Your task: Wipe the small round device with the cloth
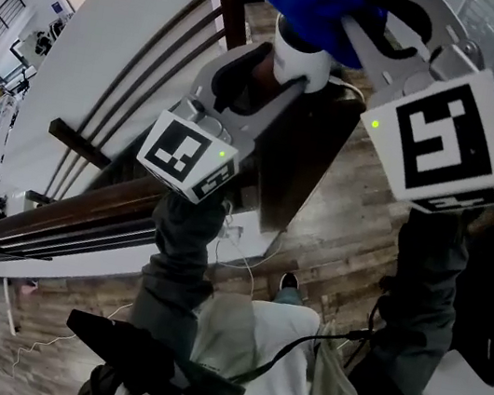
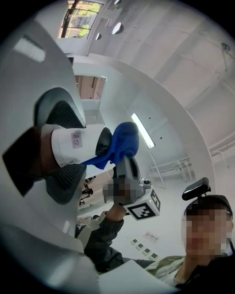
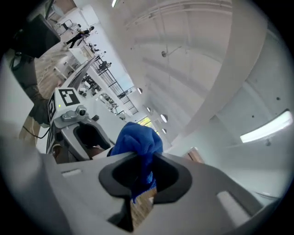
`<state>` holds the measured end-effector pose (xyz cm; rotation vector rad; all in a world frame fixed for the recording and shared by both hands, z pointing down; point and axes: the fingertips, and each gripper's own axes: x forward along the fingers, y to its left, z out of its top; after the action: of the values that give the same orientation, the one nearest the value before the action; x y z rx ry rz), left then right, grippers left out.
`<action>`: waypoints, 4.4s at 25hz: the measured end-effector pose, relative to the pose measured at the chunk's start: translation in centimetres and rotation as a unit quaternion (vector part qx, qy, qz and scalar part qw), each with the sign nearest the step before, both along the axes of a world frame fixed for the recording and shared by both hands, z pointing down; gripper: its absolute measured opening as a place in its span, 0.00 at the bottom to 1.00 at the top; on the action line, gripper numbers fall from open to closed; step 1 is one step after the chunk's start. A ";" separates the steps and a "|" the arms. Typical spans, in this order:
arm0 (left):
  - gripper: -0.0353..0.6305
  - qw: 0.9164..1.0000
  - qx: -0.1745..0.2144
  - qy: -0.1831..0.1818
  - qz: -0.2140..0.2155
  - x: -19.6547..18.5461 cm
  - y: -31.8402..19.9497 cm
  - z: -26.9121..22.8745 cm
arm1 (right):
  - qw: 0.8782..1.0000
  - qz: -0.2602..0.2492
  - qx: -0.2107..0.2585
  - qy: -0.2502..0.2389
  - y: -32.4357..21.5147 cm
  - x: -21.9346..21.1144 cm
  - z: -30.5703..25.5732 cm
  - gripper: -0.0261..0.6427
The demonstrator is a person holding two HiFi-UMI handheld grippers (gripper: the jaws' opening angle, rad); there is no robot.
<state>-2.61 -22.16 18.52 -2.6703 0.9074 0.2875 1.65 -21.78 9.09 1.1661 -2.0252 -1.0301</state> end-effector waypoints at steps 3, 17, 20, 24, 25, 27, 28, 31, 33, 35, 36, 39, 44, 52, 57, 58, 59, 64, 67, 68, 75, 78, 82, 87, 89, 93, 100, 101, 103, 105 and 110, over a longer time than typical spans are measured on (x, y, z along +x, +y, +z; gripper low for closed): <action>0.42 1.000 -0.001 0.003 0.004 0.1 0.0 -0.2 | 1.000 -0.005 0.008 0.029 -0.1 -1.1 1.6 0.14; 0.43 1.000 -0.002 0.003 0.006 0.1 0.1 0.0 | 0.987 -0.107 0.038 -0.116 3.5 2.7 3.1 0.14; 0.43 1.000 0.001 0.011 0.000 -0.1 0.1 -0.3 | 0.980 -0.078 0.028 -0.183 0.1 6.2 0.4 0.14; 0.43 1.000 0.002 0.016 -0.005 -0.1 0.0 -0.1 | 0.978 -0.112 0.014 -0.173 -2.2 5.1 1.4 0.14; 0.43 1.000 0.003 0.016 -0.005 -0.1 0.1 -0.1 | 0.980 -0.117 0.006 -0.161 -2.3 4.6 2.5 0.14; 0.43 1.000 0.003 0.016 -0.006 -0.1 0.2 -0.3 | 0.980 -0.133 -0.008 -0.150 -2.0 3.4 4.2 0.14; 0.43 1.000 0.004 0.016 -0.006 -0.1 0.3 -0.4 | 0.978 -0.141 -0.014 -0.154 -1.7 3.1 4.8 0.14; 0.43 1.000 0.006 0.018 -0.005 -0.2 0.3 -0.6 | 0.974 -0.158 -0.023 -0.162 -1.0 2.7 5.9 0.14; 0.43 1.000 0.007 0.017 -0.005 -0.1 0.3 -0.5 | 0.976 -0.165 -0.023 -0.144 -0.4 2.7 6.8 0.14; 0.43 1.000 0.008 0.017 -0.004 -0.1 0.2 -0.4 | 0.978 -0.172 -0.021 -0.116 0.3 2.5 7.7 0.14; 0.43 1.000 0.008 0.017 -0.004 -0.1 0.1 -0.3 | 0.979 -0.175 -0.020 -0.101 0.6 2.4 8.2 0.14; 0.43 1.000 0.008 0.018 -0.003 -0.2 0.0 -0.3 | 0.983 -0.176 -0.008 -0.059 1.6 1.8 9.2 0.14; 0.43 1.000 0.009 0.019 -0.003 -0.2 -0.1 -0.2 | 0.982 -0.182 0.030 -0.027 2.6 1.1 8.4 0.14; 0.43 1.000 0.013 0.019 -0.007 -0.2 0.4 -0.5 | 0.991 -0.120 0.053 -0.038 2.8 -0.7 1.6 0.13; 0.43 0.999 0.019 0.023 -0.010 -0.2 0.3 -0.3 | 0.993 -0.099 0.066 0.011 2.7 -3.0 4.3 0.13; 0.43 0.999 0.020 0.024 -0.009 -0.3 0.4 -0.3 | 0.993 -0.100 0.061 0.015 3.0 -3.0 5.2 0.13; 0.43 0.999 0.021 0.024 -0.008 -0.3 0.4 -0.3 | 0.993 -0.099 0.052 0.022 3.3 -3.0 6.1 0.13; 0.43 0.999 0.021 0.025 -0.004 -0.4 0.5 -0.1 | 0.988 -0.145 0.043 0.015 4.5 -2.9 7.6 0.13; 0.43 0.999 0.020 0.028 0.001 -0.3 0.8 -0.1 | 0.983 -0.161 0.059 -0.061 4.9 0.0 4.3 0.13; 0.43 0.999 0.020 0.028 0.003 -0.2 0.8 -0.1 | 0.983 -0.142 0.045 -0.106 4.0 1.9 3.4 0.13; 0.43 0.999 0.026 0.033 0.007 -0.3 0.7 -0.5 | 0.962 -0.165 0.039 -0.213 -3.8 6.4 -2.5 0.13; 0.43 0.999 0.031 0.034 0.006 -0.4 0.9 -0.5 | 0.953 -0.209 -0.007 -0.217 -5.9 4.3 -1.4 0.13; 0.43 0.999 0.037 0.038 0.006 -0.5 1.1 -0.6 | 0.927 -0.311 -0.077 -0.197 -5.5 0.9 2.1 0.13; 0.43 0.997 0.047 0.054 -0.003 -0.9 1.3 -0.6 | 0.887 -0.379 -0.162 -0.208 -5.0 2.3 5.7 0.13; 0.43 0.997 0.049 0.067 -0.003 -1.4 1.3 -0.5 | 0.891 -0.375 -0.181 -0.179 -5.5 2.2 7.7 0.13; 0.43 0.996 0.053 0.072 -0.008 -1.5 1.7 -0.3 | 0.894 -0.373 -0.174 -0.178 -5.5 2.8 8.3 0.13; 0.44 0.997 0.055 0.059 0.014 -0.8 1.7 -0.3 | 0.907 -0.366 -0.124 -0.169 -4.9 4.0 0.4 0.13; 0.45 0.997 0.055 0.058 0.017 -0.9 1.9 -0.3 | 0.907 -0.369 -0.132 -0.150 -4.8 3.1 -0.9 0.13; 0.46 0.997 0.058 0.053 0.023 -0.8 2.2 -0.4 | 0.909 -0.371 -0.160 -0.106 -4.7 1.0 -2.5 0.13; 0.47 0.997 0.062 0.047 0.030 -0.7 2.4 -0.4 | 0.902 -0.383 -0.189 -0.063 -4.5 -1.4 -2.9 0.13; 0.48 0.996 0.062 0.049 0.041 -0.5 2.3 -0.3 | 0.848 -0.425 -0.313 -0.037 -5.2 -4.9 0.8 0.13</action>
<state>-3.13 -19.81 18.27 -2.6015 0.7824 0.4805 -3.29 -26.98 9.92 -0.0798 -2.7011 -0.5530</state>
